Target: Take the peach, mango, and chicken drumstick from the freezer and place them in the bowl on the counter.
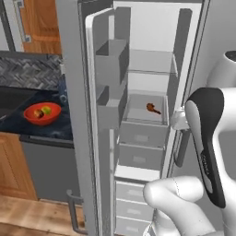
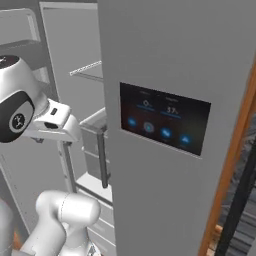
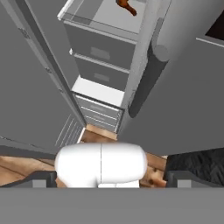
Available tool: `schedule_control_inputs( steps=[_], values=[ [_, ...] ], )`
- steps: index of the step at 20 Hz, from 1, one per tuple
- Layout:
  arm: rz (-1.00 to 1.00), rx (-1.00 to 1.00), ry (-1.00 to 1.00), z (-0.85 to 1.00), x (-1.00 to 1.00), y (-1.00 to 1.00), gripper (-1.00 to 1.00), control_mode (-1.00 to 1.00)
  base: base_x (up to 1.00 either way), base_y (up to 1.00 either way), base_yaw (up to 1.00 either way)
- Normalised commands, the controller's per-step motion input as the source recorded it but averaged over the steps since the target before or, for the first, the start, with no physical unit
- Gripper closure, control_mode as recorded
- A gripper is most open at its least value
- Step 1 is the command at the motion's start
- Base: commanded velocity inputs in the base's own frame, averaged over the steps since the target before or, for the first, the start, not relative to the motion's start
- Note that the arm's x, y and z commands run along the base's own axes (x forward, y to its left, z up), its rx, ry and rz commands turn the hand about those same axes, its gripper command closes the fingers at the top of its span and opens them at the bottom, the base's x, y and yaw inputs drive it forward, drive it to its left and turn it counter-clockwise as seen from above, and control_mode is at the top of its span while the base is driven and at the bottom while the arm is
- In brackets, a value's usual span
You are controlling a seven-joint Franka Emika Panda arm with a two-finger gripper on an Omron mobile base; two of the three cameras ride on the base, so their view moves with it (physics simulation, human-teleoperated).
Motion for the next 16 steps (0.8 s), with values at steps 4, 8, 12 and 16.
schedule_control_inputs(
  steps=[4,8,12,16],
  values=[
    [0.0,0.0,0.0,0.0,0.0,0.0,-1.0,1.0,0.13,0.47,-0.22],
    [0.0,0.0,0.0,0.0,0.0,0.0,-1.0,1.0,0.04,0.22,-0.27],
    [0.0,0.0,0.0,0.0,0.0,0.0,-1.0,1.0,0.03,0.33,-0.33],
    [0.0,0.0,0.0,0.0,0.0,0.0,-1.0,1.0,0.09,0.55,-0.33]
  ],
)
